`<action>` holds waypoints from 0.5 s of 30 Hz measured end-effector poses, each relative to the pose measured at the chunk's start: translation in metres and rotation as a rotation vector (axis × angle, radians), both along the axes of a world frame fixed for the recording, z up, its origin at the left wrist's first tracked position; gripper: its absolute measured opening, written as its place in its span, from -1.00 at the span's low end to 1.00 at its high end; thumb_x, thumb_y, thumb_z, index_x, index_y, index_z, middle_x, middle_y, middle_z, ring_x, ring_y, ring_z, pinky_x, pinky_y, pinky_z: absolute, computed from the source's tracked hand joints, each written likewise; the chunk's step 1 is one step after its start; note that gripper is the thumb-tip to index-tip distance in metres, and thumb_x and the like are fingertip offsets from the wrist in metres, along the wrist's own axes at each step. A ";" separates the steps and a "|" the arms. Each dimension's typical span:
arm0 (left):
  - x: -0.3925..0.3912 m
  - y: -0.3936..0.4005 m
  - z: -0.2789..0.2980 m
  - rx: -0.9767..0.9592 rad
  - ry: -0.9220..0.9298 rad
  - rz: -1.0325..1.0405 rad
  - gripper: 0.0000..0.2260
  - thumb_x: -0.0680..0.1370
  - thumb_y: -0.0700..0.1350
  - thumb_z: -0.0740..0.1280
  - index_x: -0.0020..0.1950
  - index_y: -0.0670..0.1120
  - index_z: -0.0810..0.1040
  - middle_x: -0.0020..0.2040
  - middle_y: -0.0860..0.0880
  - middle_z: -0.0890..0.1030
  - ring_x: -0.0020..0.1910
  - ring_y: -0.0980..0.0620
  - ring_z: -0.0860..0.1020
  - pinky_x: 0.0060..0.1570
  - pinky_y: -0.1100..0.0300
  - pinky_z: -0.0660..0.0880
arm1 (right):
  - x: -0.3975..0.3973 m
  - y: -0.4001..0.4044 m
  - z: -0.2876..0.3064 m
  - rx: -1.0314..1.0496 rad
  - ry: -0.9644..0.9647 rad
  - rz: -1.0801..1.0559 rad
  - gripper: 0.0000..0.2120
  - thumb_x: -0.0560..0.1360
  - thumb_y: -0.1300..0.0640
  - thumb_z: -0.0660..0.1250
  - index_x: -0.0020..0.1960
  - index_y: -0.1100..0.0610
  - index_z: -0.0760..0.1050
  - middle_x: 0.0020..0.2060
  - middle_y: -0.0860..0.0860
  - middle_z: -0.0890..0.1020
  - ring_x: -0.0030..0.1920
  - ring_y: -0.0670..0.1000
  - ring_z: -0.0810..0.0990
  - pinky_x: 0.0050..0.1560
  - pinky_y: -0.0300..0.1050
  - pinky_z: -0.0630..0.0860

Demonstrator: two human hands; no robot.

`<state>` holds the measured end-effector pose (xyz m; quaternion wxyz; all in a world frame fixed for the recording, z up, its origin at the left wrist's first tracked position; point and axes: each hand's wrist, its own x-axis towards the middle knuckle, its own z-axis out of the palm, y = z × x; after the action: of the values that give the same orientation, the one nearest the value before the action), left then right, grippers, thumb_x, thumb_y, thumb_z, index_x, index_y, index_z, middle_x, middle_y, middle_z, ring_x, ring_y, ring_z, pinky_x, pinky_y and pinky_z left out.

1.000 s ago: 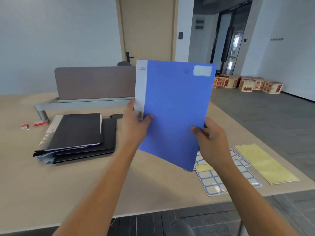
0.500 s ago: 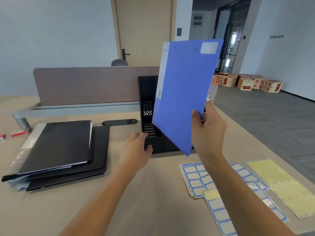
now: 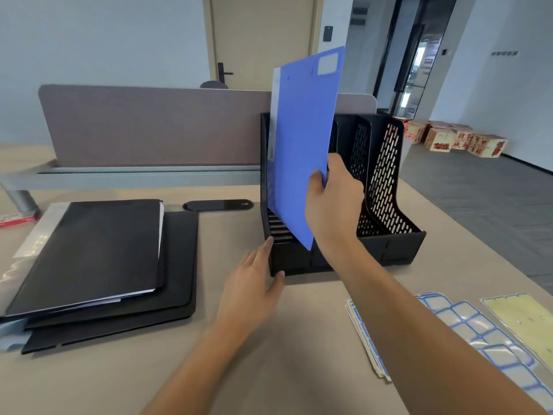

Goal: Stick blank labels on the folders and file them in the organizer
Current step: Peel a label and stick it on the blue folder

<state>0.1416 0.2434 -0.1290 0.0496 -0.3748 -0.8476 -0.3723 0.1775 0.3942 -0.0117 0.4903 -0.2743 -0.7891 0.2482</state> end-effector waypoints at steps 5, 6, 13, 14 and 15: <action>-0.003 -0.003 -0.004 0.021 0.027 -0.059 -0.31 0.59 0.03 0.34 0.65 0.05 0.08 0.47 0.06 0.44 0.36 0.05 0.45 0.15 0.17 0.47 | -0.025 -0.011 -0.003 0.028 0.007 0.058 -0.89 0.70 0.16 0.23 0.17 0.18 0.46 -0.41 -0.01 0.42 -0.43 0.02 0.39 -0.37 -0.01 0.34; -0.004 -0.004 -0.005 0.024 0.028 -0.070 -0.29 0.59 0.03 0.34 0.66 0.07 0.04 0.51 0.08 0.39 0.39 0.07 0.42 0.17 0.17 0.48 | -0.028 -0.012 -0.004 0.032 0.006 0.069 -0.87 0.70 0.16 0.23 0.19 0.18 0.47 -0.42 -0.03 0.40 -0.43 0.00 0.38 -0.36 -0.06 0.31; -0.006 -0.008 -0.011 0.004 0.020 -0.097 -0.24 0.60 0.08 0.31 0.67 0.09 -0.07 0.54 0.10 0.33 0.41 0.08 0.40 0.21 0.15 0.49 | -0.032 -0.017 -0.010 0.109 -0.022 0.159 -0.85 0.71 0.12 0.27 0.24 0.15 0.48 -0.41 -0.07 0.45 -0.46 -0.05 0.42 -0.42 -0.17 0.30; -0.006 -0.007 -0.011 0.011 0.013 -0.100 -0.23 0.59 0.07 0.32 0.67 0.09 -0.07 0.53 0.09 0.35 0.39 0.08 0.42 0.19 0.15 0.49 | -0.033 -0.016 -0.010 0.116 -0.015 0.163 -0.87 0.70 0.13 0.27 0.22 0.14 0.47 -0.41 -0.02 0.49 -0.45 0.02 0.45 -0.43 -0.04 0.37; -0.006 -0.007 -0.011 0.015 0.007 -0.101 -0.23 0.59 0.07 0.32 0.66 0.09 -0.06 0.52 0.09 0.36 0.37 0.07 0.42 0.17 0.17 0.48 | -0.034 -0.015 -0.010 0.121 -0.009 0.170 -0.89 0.70 0.13 0.28 0.20 0.14 0.47 -0.40 0.02 0.52 -0.44 0.08 0.48 -0.41 0.06 0.45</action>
<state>0.1352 0.2362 -0.1401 0.0364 -0.4180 -0.8246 -0.3795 0.1435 0.3796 -0.0219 0.4797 -0.1774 -0.8252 0.2398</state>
